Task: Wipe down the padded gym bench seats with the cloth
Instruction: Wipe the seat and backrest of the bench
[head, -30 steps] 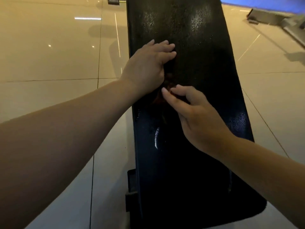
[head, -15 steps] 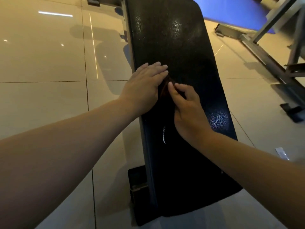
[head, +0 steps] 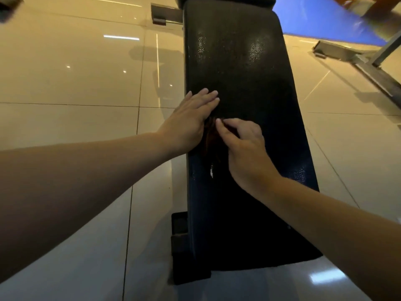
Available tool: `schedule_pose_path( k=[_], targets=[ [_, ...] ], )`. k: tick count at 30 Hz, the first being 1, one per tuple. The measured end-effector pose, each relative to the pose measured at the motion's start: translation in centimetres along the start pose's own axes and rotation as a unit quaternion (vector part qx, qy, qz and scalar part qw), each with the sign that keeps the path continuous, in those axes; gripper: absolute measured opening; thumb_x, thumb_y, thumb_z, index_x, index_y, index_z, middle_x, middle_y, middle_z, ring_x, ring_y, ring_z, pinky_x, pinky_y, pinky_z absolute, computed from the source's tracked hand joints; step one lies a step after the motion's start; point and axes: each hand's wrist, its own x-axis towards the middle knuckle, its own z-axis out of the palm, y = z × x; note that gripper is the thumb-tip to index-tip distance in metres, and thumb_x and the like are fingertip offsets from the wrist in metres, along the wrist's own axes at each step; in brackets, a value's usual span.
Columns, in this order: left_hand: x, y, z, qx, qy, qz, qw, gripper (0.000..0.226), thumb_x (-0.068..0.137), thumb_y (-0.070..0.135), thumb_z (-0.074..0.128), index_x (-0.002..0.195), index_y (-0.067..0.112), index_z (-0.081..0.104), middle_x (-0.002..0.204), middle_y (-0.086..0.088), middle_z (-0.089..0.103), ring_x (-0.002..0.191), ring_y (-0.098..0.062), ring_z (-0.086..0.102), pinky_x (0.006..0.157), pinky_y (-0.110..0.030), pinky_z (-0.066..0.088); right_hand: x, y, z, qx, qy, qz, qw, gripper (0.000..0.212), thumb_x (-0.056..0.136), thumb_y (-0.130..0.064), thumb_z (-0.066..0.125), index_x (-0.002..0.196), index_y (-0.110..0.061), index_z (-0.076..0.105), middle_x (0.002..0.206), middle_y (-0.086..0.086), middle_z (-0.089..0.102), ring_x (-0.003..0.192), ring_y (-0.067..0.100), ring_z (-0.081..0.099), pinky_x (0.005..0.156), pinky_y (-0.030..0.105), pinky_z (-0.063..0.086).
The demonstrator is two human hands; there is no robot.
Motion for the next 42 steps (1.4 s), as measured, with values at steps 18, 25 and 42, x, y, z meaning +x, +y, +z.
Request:
schedule_pose_path(
  k=[18, 25, 42],
  targets=[
    [-4.5, 1.4, 1.3, 0.084, -0.050, 0.049, 0.994, 0.059, 0.104, 0.040, 0.022, 0.158, 0.019, 0.019, 0.167, 0.000, 0.009, 0.153, -0.013, -0.007, 0.125, -0.038, -0.005, -7.2, 1.0, -2.4, -0.054, -0.144, -0.204, 0.967, 0.071, 0.093, -0.022, 0.055, 0.157, -0.019, 0.025, 0.150, 0.010, 0.029, 0.135, 0.030, 0.037, 0.112, 0.047, 0.035],
    [-6.1, 1.8, 1.7, 0.085, -0.050, 0.067, 0.993, 0.057, 0.105, 0.035, 0.022, 0.157, 0.014, 0.021, 0.166, -0.002, 0.012, 0.154, -0.013, -0.004, 0.126, -0.042, 0.002, -6.7, -2.9, -1.2, -0.011, -0.067, 0.039, 0.997, 0.073, 0.093, -0.018, 0.060, 0.158, -0.018, 0.027, 0.149, 0.011, 0.027, 0.134, 0.033, 0.033, 0.111, 0.051, 0.039],
    [-6.3, 2.3, 1.1, 0.001, -0.056, 0.058, 0.997, 0.052, 0.103, 0.031, 0.028, 0.152, 0.016, 0.038, 0.162, 0.001, 0.028, 0.153, -0.009, 0.009, 0.126, -0.036, 0.005, -8.2, 0.2, -2.6, -0.046, -0.141, -0.181, 0.972, 0.068, 0.095, -0.018, 0.057, 0.157, -0.021, 0.029, 0.151, 0.009, 0.032, 0.129, 0.032, 0.039, 0.109, 0.049, 0.041]
  ],
)
